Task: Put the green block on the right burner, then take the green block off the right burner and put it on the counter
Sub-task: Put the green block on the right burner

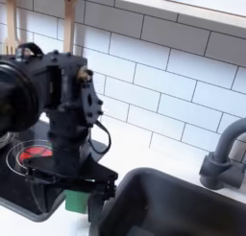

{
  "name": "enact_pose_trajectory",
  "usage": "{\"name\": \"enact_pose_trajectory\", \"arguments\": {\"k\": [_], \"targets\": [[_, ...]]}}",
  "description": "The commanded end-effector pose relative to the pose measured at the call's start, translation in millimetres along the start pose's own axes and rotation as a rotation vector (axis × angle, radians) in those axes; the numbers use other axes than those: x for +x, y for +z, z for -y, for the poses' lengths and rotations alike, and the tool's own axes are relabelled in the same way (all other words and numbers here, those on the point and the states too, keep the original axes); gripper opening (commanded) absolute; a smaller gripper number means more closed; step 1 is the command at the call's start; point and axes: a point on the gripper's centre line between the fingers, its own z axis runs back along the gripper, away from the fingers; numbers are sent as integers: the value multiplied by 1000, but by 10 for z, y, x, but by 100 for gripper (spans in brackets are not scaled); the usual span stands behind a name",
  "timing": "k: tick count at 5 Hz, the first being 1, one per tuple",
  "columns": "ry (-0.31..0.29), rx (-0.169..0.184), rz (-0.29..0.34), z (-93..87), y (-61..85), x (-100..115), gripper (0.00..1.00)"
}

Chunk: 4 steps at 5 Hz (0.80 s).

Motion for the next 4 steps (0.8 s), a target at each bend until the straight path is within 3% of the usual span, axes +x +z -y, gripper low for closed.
{"name": "enact_pose_trajectory", "arguments": {"k": [1, 4], "targets": [[-17, 9, 4, 18, -92, 190, 100], [-51, 33, 32, -31, -133, 377, 100]]}}
